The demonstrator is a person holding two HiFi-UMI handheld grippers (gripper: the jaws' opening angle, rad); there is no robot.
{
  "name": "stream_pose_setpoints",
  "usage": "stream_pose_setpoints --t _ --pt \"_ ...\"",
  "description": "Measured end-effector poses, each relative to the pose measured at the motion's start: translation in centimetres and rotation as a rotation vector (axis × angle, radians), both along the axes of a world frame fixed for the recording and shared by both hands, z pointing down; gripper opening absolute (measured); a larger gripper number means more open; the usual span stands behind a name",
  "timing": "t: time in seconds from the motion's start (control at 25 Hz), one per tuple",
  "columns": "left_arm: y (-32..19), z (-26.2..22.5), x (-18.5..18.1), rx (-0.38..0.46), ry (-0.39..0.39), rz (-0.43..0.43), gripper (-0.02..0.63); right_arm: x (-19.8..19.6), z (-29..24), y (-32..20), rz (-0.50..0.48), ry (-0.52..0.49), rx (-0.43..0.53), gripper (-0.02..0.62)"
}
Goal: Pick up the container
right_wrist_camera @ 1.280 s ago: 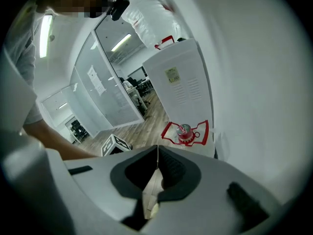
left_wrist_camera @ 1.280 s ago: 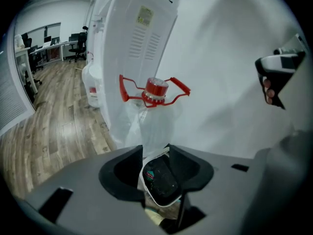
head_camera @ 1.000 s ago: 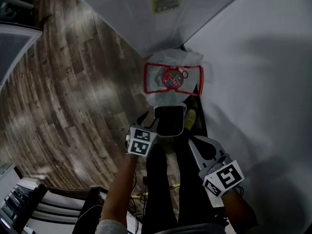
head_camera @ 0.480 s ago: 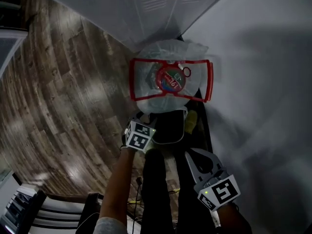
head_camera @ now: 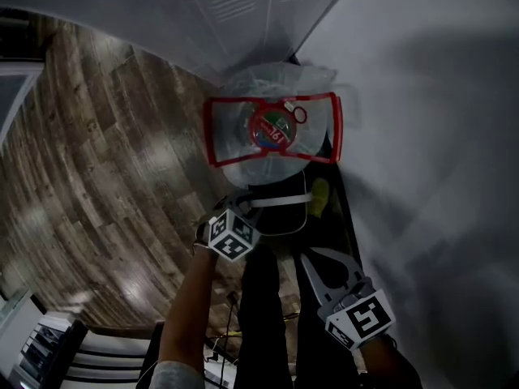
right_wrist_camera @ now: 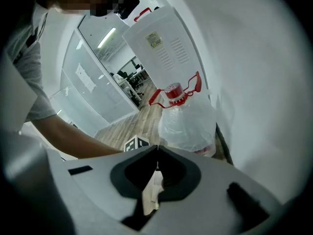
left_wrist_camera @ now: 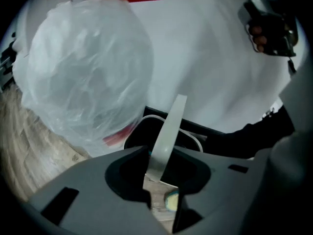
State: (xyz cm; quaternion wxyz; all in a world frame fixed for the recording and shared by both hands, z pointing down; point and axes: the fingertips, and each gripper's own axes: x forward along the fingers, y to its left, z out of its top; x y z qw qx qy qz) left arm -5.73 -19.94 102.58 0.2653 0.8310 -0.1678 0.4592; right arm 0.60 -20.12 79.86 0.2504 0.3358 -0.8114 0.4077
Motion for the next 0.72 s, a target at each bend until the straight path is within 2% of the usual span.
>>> stream_pose_setpoints --t 0.16,0.24,0.32,0.48,0.64,0.72 --pt "0.4 -0.4 2.8 0.015 -0.035 0.125 0.114 -0.1 -0.3 -0.2 0.025 -0.022 -0.007 0.026" --pt "0.8 0.3 3.3 -0.018 -0.083 0.176 0.112 0.1 -0.5 -0.1 0.022 -0.021 -0.007 0.026" --pt "1.5 0.4 4.1 -0.061 -0.108 0.269 0.101 0.6 -0.6 0.1 0.023 -0.02 -0.007 0.026" --pt "4.3 -0.1 7.5 -0.112 -0.093 0.455 0.055 1.5 -0.3 0.4 0.028 -0.011 -0.012 0.026" --pt "7.6 0.1 9.1 -0.279 -0.089 0.507 0.026 1.8 -0.8 0.0 0.028 -0.018 -0.004 0.026" --pt "9.3 -0.6 9.0 -0.331 -0.065 0.531 0.015 1.9 -1.5 0.0 0.029 -0.022 0.0 0.026"
